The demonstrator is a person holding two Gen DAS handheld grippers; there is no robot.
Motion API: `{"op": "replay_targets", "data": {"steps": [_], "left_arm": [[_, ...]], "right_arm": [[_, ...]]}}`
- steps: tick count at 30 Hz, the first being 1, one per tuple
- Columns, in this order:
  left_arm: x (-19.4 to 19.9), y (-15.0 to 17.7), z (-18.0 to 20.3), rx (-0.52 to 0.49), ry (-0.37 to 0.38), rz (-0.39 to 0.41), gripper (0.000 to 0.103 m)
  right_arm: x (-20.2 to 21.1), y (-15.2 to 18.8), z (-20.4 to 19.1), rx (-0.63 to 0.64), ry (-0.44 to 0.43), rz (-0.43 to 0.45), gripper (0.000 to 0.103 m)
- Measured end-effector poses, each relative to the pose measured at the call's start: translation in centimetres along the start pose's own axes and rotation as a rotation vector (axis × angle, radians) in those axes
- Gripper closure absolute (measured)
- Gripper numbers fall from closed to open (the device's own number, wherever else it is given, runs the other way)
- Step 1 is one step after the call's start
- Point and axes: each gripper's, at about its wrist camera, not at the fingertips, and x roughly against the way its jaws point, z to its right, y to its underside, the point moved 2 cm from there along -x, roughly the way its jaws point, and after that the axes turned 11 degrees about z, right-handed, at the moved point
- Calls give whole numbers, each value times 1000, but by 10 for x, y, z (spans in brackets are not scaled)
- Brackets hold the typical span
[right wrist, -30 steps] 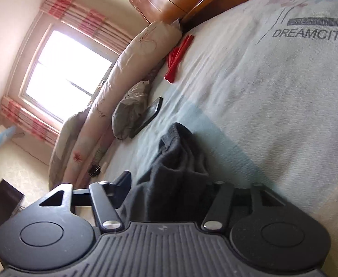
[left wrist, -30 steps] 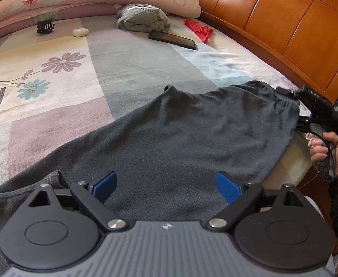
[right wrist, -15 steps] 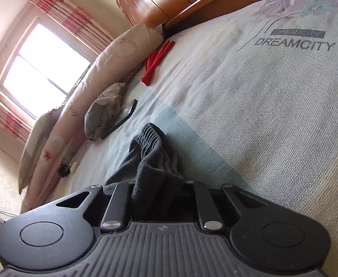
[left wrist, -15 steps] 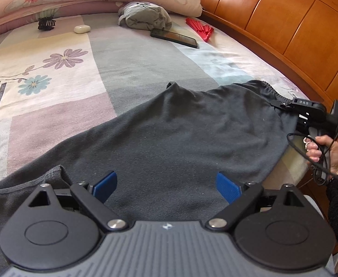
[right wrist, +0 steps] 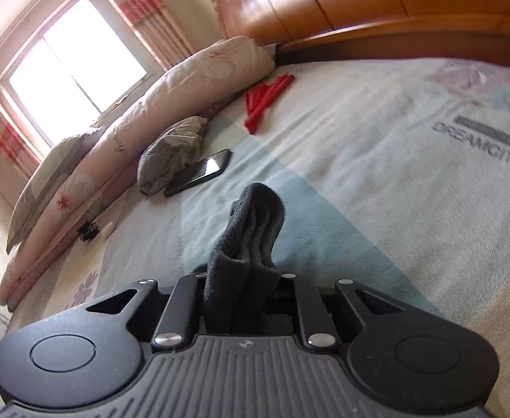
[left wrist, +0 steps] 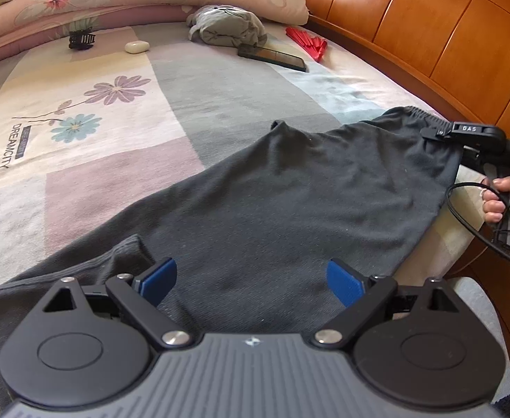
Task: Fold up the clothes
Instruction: 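Lift the waistband with the right gripper and fold it over the pants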
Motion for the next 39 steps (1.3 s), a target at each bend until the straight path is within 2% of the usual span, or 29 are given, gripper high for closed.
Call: {"op": "replay_targets", "data": {"steps": [17,28,39], "left_arm": [[22,15,-20,-44,-6,-18,10],[40,20,-45,-36,-26,6,10],[55,28,-63,-23,-46,11,10]], "right_arm": [[37,9,-138,309,-170,-23,85],[47,43,-215,494,-263,-81,85],[58,91,-272,652,-361,-137,85]]}}
